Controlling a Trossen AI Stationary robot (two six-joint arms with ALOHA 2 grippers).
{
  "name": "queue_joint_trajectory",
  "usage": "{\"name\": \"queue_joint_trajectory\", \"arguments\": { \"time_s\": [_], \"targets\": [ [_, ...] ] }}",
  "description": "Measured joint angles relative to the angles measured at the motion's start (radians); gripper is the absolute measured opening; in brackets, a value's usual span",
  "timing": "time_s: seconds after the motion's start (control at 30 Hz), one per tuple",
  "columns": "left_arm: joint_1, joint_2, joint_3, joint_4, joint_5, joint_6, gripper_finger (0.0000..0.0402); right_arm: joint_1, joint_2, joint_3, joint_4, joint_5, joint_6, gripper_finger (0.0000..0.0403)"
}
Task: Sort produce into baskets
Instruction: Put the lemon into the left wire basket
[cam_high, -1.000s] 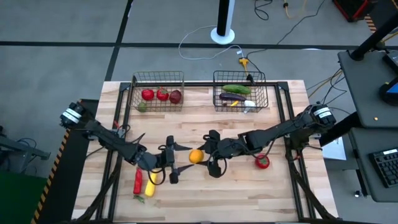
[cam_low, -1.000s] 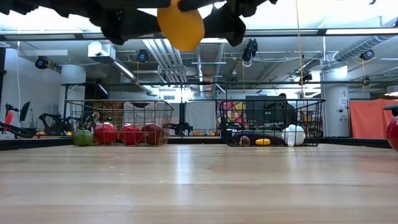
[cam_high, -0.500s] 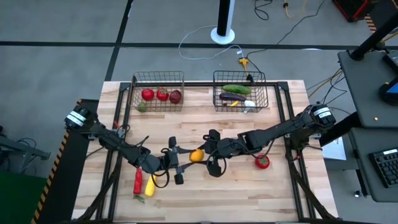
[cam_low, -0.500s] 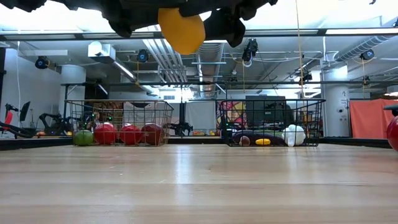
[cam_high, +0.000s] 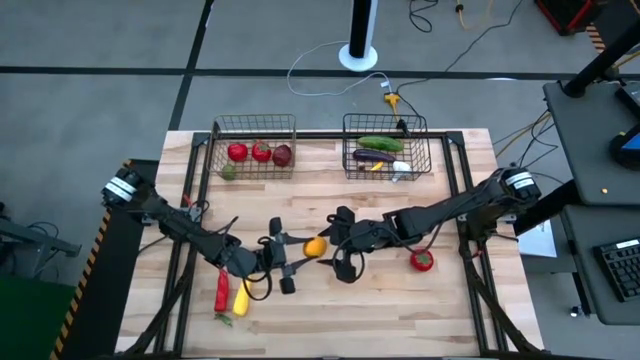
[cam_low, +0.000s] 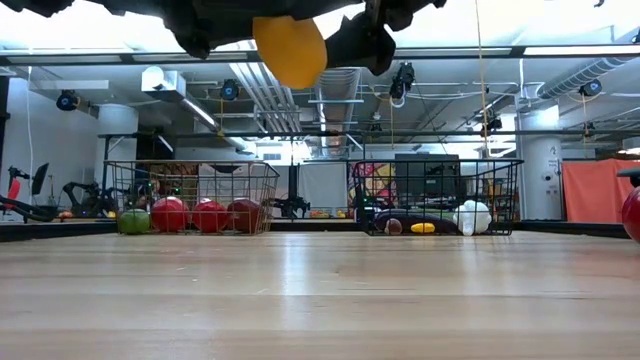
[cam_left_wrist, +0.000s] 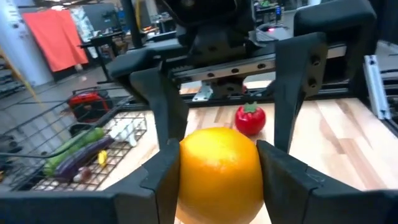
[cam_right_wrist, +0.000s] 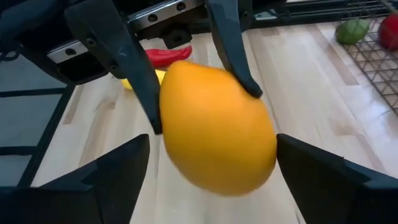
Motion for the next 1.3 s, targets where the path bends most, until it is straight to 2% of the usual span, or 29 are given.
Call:
{"name": "queue_joint_trajectory", "arguments": {
  "time_s": [0.33, 0.6, 0.73, 0.9, 1.13, 1.3],
  "targets": [
    [0.054, -0.138, 0.0, -0.193, -0.043, -0.017, 0.0156, -0.042, -0.069, 0.001, -0.029, 0.007, -0.013, 0.034],
    [0.184, -0.303, -0.001, -0.405, -0.042, -0.055, 0.0154, -0.078, -0.124, 0.001, -0.1, 0.008, -0.009, 0.0329],
    [0.306, -0.397, -0.001, -0.525, -0.04, -0.091, 0.0154, -0.079, -0.131, 0.001, -0.123, 0.008, -0.008, 0.0327],
    [0.53, -0.499, -0.001, -0.73, -0.031, -0.195, 0.0154, -0.079, -0.126, 0.001, -0.134, 0.008, 0.0, 0.0326],
    [0.881, -0.533, -0.001, -0.979, 0.211, -0.41, 0.0153, -0.079, -0.124, -0.005, -0.136, 0.008, 0.004, 0.0326],
    [0.996, -0.505, -0.001, -1.069, 0.27, -0.443, 0.0155, -0.079, -0.12, -0.005, -0.136, 0.009, 0.003, 0.0326]
  ]
}}
